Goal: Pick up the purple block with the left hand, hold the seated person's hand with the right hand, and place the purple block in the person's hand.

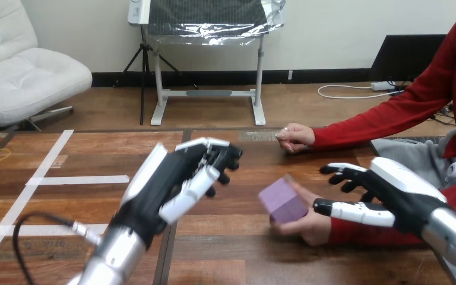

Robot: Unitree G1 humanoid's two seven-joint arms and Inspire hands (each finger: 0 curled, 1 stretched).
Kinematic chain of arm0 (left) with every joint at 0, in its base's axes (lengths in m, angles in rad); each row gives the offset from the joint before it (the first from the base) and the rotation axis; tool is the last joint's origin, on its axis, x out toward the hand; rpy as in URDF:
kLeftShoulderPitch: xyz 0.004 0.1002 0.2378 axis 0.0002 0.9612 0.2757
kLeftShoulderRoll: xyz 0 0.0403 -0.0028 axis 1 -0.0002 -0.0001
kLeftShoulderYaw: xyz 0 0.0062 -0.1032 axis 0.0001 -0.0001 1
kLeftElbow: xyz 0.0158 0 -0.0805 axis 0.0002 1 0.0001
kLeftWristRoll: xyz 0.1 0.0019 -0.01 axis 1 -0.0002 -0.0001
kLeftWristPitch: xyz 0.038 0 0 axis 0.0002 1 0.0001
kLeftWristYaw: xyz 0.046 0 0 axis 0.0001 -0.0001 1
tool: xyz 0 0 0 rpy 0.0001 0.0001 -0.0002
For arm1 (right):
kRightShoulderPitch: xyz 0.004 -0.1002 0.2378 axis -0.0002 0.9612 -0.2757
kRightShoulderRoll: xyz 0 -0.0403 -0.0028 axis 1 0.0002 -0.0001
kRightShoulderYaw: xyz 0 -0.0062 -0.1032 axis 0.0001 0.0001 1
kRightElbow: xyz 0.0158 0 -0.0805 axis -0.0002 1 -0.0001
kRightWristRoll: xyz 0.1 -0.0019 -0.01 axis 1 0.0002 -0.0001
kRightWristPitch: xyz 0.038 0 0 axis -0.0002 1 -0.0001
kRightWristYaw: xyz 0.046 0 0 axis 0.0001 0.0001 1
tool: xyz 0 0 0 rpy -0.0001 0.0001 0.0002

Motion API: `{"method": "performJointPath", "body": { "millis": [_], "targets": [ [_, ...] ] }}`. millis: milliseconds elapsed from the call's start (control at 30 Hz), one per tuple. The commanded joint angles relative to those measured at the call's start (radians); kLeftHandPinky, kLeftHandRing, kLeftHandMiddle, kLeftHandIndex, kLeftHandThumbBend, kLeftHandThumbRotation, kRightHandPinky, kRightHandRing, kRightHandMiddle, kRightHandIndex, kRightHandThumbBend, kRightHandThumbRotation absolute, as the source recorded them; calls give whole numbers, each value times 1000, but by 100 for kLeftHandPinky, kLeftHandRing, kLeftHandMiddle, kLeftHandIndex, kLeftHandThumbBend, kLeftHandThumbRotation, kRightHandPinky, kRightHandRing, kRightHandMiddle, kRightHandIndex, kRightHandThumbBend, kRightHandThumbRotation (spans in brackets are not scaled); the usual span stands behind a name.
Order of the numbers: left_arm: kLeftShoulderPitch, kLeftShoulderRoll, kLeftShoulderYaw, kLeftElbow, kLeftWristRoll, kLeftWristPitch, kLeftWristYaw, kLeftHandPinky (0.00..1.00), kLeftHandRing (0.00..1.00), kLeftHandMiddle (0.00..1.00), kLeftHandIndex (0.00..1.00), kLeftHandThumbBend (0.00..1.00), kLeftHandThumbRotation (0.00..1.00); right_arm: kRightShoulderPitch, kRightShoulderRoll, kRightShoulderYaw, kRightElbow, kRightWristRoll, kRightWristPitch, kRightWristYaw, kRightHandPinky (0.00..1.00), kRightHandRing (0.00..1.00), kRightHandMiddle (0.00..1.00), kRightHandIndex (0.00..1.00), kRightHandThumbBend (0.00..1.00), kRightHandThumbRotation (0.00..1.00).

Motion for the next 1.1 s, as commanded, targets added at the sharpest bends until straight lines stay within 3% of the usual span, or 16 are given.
{"method": "performJointPath", "body": {
  "millis": [0,133,267,500,733,900,1067],
  "targets": [
    [61,-15,34,-123,-40,-42,22,48,62,67,67,45,94,21,37,-92,-160,20,1,-93,62,80,85,90,99,100],
    [114,-17,34,-154,-50,-53,23,49,63,68,68,45,94,65,61,-113,-212,58,4,-107,64,81,86,91,97,100],
    [178,-24,36,-165,-44,-108,43,52,65,69,68,44,94,125,109,-141,-273,123,-17,-133,66,83,88,92,97,100],
    [252,-42,31,-165,-66,-179,62,59,70,73,69,42,94,210,174,-161,-359,192,-50,-171,72,85,89,92,98,100],
    [308,-56,18,-165,-113,-223,50,66,75,78,71,37,95,295,261,-160,-407,288,-158,-199,79,88,91,93,93,100],
    [330,-68,17,-160,-130,-242,46,69,77,80,73,35,96,340,305,-153,-436,319,-203,-204,83,89,91,92,92,100],
    [366,-79,18,-163,-145,-260,49,70,79,81,74,35,97,398,363,-127,-460,358,-284,-198,85,89,91,92,90,100]
  ]
}}
